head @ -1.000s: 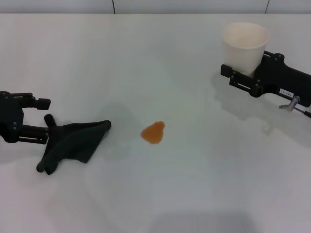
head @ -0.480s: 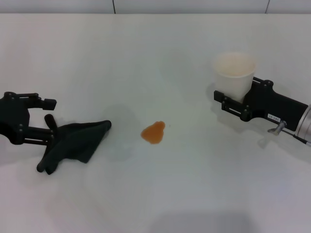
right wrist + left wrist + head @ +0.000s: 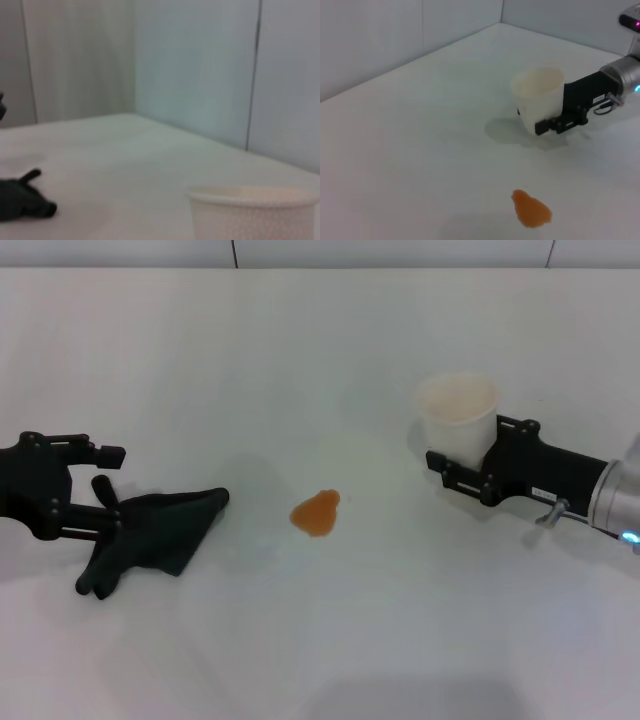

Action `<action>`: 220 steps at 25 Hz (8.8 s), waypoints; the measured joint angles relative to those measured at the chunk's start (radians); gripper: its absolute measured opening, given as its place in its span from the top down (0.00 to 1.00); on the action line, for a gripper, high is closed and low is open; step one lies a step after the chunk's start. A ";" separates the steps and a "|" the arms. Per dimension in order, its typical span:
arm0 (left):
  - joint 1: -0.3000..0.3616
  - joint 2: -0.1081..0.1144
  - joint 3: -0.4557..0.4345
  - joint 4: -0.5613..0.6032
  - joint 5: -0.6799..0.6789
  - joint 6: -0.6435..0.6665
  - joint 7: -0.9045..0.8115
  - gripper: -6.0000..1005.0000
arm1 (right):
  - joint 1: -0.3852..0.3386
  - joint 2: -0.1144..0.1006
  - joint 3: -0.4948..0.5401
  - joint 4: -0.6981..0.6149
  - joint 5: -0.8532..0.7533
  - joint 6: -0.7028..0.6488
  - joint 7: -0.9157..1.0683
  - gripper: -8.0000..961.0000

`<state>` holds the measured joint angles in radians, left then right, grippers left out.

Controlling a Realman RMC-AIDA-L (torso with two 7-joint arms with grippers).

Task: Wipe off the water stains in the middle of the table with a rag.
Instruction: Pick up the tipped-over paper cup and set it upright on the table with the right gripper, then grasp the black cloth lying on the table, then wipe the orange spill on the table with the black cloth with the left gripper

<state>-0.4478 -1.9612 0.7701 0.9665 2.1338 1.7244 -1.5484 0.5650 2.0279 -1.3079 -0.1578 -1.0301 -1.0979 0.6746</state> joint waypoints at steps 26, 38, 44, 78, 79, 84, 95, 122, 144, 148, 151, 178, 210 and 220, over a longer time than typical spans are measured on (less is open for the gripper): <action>-0.031 -0.004 0.000 0.000 0.022 -0.016 -0.008 0.12 | -0.040 -0.003 -0.003 0.003 -0.004 0.048 0.000 0.29; -0.029 -0.007 0.000 0.000 0.025 -0.016 -0.011 0.12 | -0.066 -0.017 -0.016 -0.022 -0.016 -0.009 0.052 0.23; -0.029 -0.010 0.000 0.000 0.026 -0.016 -0.012 0.12 | -0.081 -0.020 -0.026 -0.042 -0.028 -0.003 0.077 0.23; 0.011 -0.029 -0.044 0.000 0.017 -0.033 -0.030 0.12 | -0.353 -0.061 0.102 -0.698 -0.574 -0.101 0.528 0.09; 0.011 -0.029 -0.052 0.000 0.017 -0.032 -0.032 0.12 | -0.354 -0.060 0.135 -0.716 -0.604 -0.135 0.548 0.09; 0.004 -0.028 -0.072 0.021 0.015 -0.028 -0.078 0.12 | -0.345 -0.057 0.294 -0.846 -0.723 -0.331 0.665 0.09; -0.039 -0.001 -0.066 0.049 0.197 -0.022 -0.224 0.12 | -0.268 -0.062 0.334 -1.109 -0.876 -0.559 0.942 0.09; -0.203 -0.070 0.029 -0.033 0.500 -0.087 -0.246 0.19 | -0.185 -0.018 0.295 -1.090 -0.989 -0.561 1.000 0.09; -0.234 -0.099 0.045 -0.068 0.534 -0.137 -0.260 0.73 | -0.171 -0.018 0.295 -1.086 -0.989 -0.549 1.002 0.09; -0.248 -0.097 0.046 -0.089 0.547 -0.139 -0.271 0.85 | -0.171 -0.018 0.295 -1.086 -0.986 -0.547 1.002 0.09; -0.256 -0.100 0.046 -0.093 0.565 -0.159 -0.298 0.90 | -0.171 -0.018 0.295 -1.086 -0.984 -0.546 1.002 0.09; -0.558 -0.128 0.365 -0.395 0.384 -0.404 -0.644 0.93 | -0.162 -0.017 0.257 -1.075 -0.981 -0.505 0.996 0.09; -0.432 -0.122 0.430 -0.236 0.356 -0.383 -0.768 0.93 | -0.152 -0.015 0.233 -1.062 -0.972 -0.492 1.002 0.09; -0.478 -0.128 0.752 -0.240 0.111 -0.448 -0.821 0.92 | -0.152 -0.015 0.232 -1.060 -0.970 -0.490 1.009 0.09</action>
<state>-0.9263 -2.0887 1.5216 0.7268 2.2453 1.2769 -2.3698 0.4135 2.0125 -1.0755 -1.2179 -1.9999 -1.5875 1.6838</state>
